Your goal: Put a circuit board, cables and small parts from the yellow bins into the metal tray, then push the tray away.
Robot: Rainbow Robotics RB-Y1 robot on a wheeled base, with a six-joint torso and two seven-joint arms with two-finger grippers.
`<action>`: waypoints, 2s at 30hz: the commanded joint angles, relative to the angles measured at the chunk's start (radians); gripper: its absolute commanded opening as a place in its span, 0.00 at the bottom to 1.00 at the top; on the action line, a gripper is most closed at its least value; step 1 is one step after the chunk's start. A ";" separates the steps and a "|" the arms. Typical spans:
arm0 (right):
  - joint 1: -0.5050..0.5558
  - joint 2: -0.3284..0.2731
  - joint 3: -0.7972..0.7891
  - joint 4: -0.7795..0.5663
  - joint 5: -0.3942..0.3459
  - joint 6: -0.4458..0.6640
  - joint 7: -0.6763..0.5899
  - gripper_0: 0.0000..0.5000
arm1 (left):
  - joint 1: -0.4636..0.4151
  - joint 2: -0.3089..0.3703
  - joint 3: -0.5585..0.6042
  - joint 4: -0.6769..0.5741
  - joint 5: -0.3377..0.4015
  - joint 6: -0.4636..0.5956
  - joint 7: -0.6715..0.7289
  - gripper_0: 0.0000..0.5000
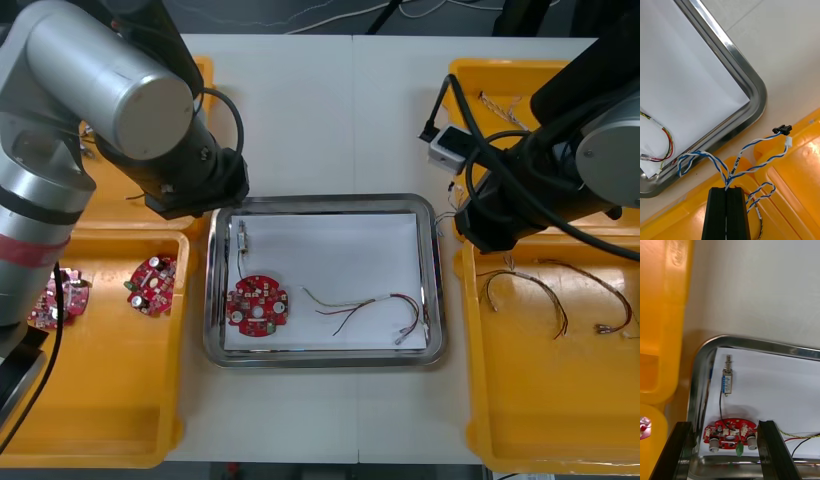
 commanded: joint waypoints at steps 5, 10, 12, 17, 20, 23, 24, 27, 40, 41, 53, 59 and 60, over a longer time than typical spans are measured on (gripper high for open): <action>-0.111 0.032 0.193 -0.028 0.052 -0.093 0.039 0.00 | -0.074 0.105 0.115 0.009 0.045 0.014 -0.069 1.00; -0.137 0.055 0.267 -0.005 0.077 -0.131 0.088 0.00 | -0.105 0.109 0.146 0.105 0.027 0.014 -0.163 1.00; -0.140 0.062 0.281 0.006 0.085 -0.142 0.122 0.00 | -0.113 0.109 0.155 0.127 0.007 0.014 -0.197 1.00; -0.140 0.088 0.311 0.058 0.086 -0.180 0.226 0.00 | -0.130 0.105 0.180 0.207 -0.067 0.014 -0.326 1.00; -0.148 0.096 0.336 0.081 0.091 -0.199 0.269 0.00 | -0.130 0.101 0.197 0.245 -0.104 0.014 -0.401 1.00; -0.157 0.105 0.373 0.104 0.111 -0.217 0.290 0.00 | -0.130 0.100 0.215 0.276 -0.124 0.014 -0.465 1.00; -0.160 0.107 0.380 0.110 0.114 -0.223 0.292 0.00 | -0.130 0.100 0.221 0.282 -0.127 0.014 -0.476 1.00; -0.172 0.119 0.431 0.145 0.143 -0.263 0.298 0.00 | -0.130 0.100 0.236 0.296 -0.142 0.013 -0.519 1.00; -0.189 0.177 0.523 0.303 0.190 -0.426 0.332 0.00 | -0.128 0.109 0.356 0.328 -0.176 -0.005 -0.542 1.00; -0.188 0.179 0.528 0.311 0.190 -0.433 0.333 0.00 | -0.128 0.109 0.359 0.329 -0.190 -0.012 -0.546 1.00; -0.194 0.174 0.531 0.314 0.190 -0.444 0.340 0.66 | -0.127 0.108 0.391 0.415 -0.228 -0.134 -0.614 1.00; -0.195 0.167 0.509 0.308 0.174 -0.443 0.344 0.90 | -0.125 0.106 0.391 0.415 -0.237 -0.137 -0.623 1.00; -0.195 0.165 0.500 0.305 0.163 -0.441 0.344 0.90 | -0.125 0.106 0.391 0.415 -0.237 -0.137 -0.626 1.00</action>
